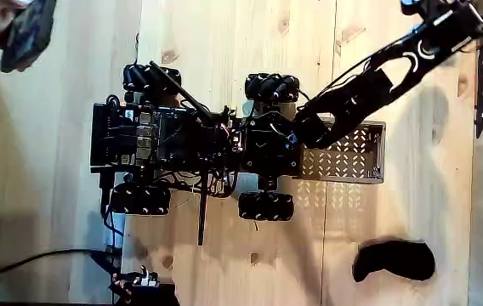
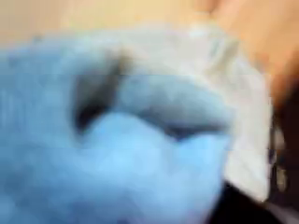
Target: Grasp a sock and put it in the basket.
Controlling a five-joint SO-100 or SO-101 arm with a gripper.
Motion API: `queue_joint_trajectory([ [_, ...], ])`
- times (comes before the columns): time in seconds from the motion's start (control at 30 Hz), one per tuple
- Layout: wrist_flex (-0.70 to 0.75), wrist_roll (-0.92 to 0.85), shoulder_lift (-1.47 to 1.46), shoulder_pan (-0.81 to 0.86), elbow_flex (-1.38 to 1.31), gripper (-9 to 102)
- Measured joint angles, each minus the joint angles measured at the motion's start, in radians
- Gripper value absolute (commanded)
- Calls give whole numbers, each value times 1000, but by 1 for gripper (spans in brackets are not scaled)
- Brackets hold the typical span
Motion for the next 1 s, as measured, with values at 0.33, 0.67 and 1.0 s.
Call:
queue_joint_trajectory([
  [0.33,21,-46,268,221,0,0],
  [0.67,26,-58,670,408,114,-1],
  [1.0,26,-144,963,611,584,-1],
])
